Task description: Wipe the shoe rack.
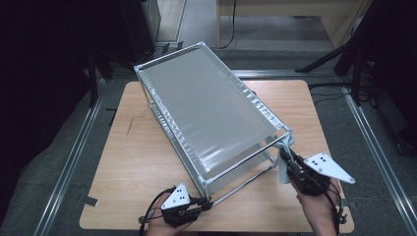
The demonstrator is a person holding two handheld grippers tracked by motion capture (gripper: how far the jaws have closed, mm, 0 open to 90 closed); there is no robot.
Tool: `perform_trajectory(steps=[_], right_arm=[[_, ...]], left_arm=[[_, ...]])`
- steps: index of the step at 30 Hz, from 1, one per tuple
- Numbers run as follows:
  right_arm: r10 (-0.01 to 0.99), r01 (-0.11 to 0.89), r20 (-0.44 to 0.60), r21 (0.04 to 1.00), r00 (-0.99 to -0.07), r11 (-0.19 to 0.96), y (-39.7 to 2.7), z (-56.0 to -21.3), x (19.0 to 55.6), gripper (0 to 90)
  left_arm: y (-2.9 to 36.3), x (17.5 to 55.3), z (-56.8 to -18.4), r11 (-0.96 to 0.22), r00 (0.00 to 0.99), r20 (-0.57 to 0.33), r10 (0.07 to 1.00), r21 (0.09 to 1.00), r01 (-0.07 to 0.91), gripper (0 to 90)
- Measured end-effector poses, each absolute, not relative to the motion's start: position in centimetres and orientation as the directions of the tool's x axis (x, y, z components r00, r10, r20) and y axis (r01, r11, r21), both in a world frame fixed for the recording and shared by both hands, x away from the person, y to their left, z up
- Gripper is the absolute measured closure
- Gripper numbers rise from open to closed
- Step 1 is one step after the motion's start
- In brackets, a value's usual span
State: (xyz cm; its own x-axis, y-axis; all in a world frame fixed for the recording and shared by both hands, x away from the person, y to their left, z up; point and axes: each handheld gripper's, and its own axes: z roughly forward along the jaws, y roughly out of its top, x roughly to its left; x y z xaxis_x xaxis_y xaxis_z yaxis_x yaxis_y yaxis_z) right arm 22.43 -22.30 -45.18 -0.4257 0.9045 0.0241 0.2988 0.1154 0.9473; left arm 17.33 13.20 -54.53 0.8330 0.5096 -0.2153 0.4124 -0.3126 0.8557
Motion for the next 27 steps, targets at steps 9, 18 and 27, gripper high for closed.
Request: perform_trajectory(steps=[9,18,27], right_arm=[[0.932,0.459,0.000,0.870,-0.362,0.179,-22.0,-51.5,24.8,82.5],[0.924,0.393,-0.005,0.904,-0.383,0.168,-22.4,-49.0,24.7,82.5],[0.922,0.279,-0.037,0.948,-0.386,0.155,-22.4,-46.0,23.9,82.5]], left_arm=[[13.3,17.4,-54.6,-0.314,0.835,-0.216,0.505,0.856,0.411,78.7],[13.2,17.4,-54.6,-0.315,0.835,-0.214,0.508,0.855,0.411,78.7],[13.2,17.4,-54.6,-0.317,0.835,-0.216,0.506,0.854,0.413,78.7]])
